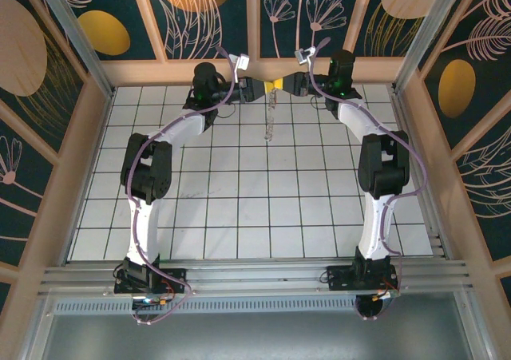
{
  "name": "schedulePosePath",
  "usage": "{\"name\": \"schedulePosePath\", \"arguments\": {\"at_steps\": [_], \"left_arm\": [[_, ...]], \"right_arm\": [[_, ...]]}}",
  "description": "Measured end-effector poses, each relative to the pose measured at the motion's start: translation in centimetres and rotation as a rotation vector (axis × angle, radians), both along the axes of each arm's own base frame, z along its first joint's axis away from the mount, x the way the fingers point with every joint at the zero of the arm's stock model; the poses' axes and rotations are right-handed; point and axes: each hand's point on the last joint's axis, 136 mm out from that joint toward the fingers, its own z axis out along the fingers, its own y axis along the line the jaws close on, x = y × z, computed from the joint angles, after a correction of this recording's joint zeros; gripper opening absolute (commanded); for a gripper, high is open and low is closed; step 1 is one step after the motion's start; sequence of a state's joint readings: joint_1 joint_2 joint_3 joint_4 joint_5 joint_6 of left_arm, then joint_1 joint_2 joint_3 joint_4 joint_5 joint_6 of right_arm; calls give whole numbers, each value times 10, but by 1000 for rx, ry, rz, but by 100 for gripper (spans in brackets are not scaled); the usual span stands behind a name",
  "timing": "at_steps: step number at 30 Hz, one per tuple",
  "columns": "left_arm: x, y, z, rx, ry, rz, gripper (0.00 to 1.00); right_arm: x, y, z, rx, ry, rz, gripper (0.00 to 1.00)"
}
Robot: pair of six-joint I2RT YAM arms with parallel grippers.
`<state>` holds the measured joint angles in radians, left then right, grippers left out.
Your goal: Put the keys on the keyring
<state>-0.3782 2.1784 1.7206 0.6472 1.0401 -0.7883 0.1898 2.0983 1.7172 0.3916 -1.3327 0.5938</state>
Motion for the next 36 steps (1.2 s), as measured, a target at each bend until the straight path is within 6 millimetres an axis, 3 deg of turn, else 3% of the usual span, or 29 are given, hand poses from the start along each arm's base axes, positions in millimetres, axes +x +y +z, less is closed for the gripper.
{"name": "schedulePosePath", "arguments": {"at_steps": [3,8,11,13,15,18,21,29,36], "left_arm": [[1,0,-3,1,7,1,14],[2,1,-5,1,9,2,0],[3,1,-5,2,11,4,0],[3,1,-6,1,11,4,0],[2,1,-7,-2,6,3,0],[0,1,-13,-8,17,3,0],[-2,1,-22,-14,40,5,0],[-7,6,-31,-61,47,35,0],[-14,15,-19,-126,22,78,0]], "right_arm": [[0,1,0,-1,-9,1,0],[0,0,-1,-3,-7,-2,0],[1,0,-1,-3,-8,-4,1],[1,0,-2,-4,-2,-6,18],[3,0,-3,-7,1,-17,28],[7,-4,-5,-8,7,-51,33],[6,-19,-9,-2,24,-109,34],[-3,-91,-19,69,63,-401,35],[-28,-99,-50,107,82,-573,35]]}}
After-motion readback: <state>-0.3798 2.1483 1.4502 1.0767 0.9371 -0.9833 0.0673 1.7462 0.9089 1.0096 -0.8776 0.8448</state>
